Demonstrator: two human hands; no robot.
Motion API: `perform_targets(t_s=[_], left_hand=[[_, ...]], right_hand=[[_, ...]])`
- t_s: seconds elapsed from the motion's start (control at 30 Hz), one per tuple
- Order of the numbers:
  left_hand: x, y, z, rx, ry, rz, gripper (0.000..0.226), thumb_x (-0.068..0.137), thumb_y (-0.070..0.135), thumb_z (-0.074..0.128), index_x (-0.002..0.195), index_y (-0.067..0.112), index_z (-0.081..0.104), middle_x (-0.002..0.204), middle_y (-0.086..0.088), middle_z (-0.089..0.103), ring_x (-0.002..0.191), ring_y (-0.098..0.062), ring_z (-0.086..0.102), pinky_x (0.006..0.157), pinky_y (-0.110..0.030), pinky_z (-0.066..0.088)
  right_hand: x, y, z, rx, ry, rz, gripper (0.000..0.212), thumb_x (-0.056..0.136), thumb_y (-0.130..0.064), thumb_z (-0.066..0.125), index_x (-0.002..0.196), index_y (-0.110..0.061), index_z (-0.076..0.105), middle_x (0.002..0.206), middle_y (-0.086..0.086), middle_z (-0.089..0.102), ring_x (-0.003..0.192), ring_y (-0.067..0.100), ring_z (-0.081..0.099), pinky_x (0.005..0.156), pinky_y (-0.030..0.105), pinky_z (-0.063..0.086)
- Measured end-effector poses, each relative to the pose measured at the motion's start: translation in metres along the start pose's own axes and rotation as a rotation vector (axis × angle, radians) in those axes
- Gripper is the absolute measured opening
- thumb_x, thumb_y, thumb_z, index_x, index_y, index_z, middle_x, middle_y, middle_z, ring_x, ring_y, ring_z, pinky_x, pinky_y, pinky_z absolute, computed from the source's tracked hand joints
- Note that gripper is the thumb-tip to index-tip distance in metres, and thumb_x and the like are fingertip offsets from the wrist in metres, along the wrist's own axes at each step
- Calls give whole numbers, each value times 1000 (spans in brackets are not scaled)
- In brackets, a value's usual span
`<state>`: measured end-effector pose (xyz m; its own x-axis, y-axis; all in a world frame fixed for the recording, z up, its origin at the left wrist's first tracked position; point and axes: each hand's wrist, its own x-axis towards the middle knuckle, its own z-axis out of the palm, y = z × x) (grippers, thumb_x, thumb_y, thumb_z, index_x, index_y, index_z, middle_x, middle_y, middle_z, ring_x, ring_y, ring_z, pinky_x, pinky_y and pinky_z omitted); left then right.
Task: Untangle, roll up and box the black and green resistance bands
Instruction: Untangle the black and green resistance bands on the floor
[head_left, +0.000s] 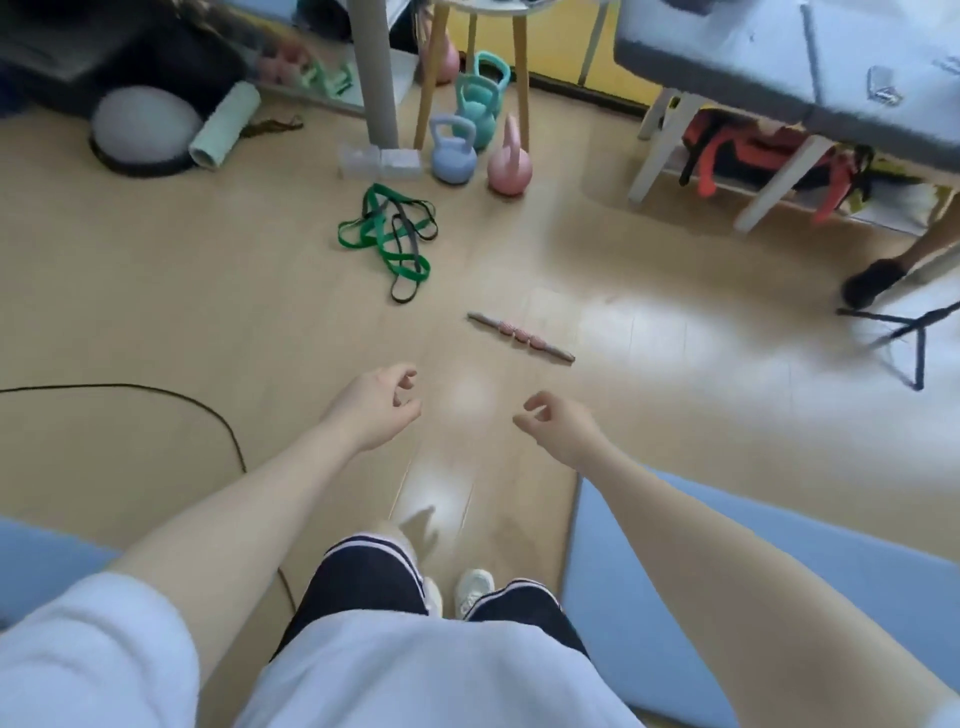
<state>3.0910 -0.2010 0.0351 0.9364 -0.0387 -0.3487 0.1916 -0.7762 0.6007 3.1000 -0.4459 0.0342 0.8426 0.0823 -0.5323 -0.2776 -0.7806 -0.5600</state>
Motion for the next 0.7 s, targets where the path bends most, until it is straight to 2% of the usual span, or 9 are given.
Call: perform_targets(t_s=[0.1, 0.2, 0.3, 0.43, 0.6, 0.7], left_hand=[[54, -20, -38, -53, 105, -88, 41, 85, 22, 58, 125, 14, 52, 118, -2, 62, 88, -16, 56, 87, -30, 47], [112, -52, -77, -84, 175, -151, 38, 86, 21, 58, 123, 13, 54, 117, -5, 62, 88, -17, 56, 90, -34, 47], [176, -83, -121, -74, 198, -183, 43, 86, 20, 59, 127, 12, 50, 122, -6, 59, 88, -19, 57, 91, -34, 46], [265, -117, -195, -71, 222, -228, 46, 85, 21, 60, 129, 12, 49, 125, -5, 56, 92, -21, 58, 91, -33, 45], [378, -130, -277, -130, 176, -242, 49, 86, 20, 58, 132, 14, 44, 116, -2, 60, 88, -16, 56, 91, -32, 46], [436, -132, -305, -123, 107, -210, 45, 86, 19, 58, 129, 12, 48, 111, -5, 63, 87, -15, 56, 90, -28, 45]], right_hand=[[64, -46, -4, 26, -84, -72, 32, 89, -35, 56, 114, -15, 55, 95, 0, 58, 86, 20, 59, 67, 25, 40], [136, -97, -3, 30, -140, -133, 33, 89, -35, 56, 115, -15, 54, 95, 0, 57, 91, 21, 61, 63, 25, 40], [212, -150, -6, 56, -144, -151, 31, 89, -31, 55, 115, -15, 53, 91, 0, 57, 84, 19, 59, 58, 20, 38], [310, -220, -20, 66, -161, -96, 32, 88, -30, 56, 116, -16, 50, 85, 2, 59, 78, 18, 58, 62, 22, 40], [420, -282, -47, 130, -108, 34, 36, 86, -35, 58, 115, -16, 53, 93, 3, 64, 83, 23, 62, 77, 34, 50], [471, -304, -62, 142, -88, 116, 32, 86, -33, 57, 113, -17, 53, 91, 4, 67, 72, 20, 61, 61, 26, 47]])
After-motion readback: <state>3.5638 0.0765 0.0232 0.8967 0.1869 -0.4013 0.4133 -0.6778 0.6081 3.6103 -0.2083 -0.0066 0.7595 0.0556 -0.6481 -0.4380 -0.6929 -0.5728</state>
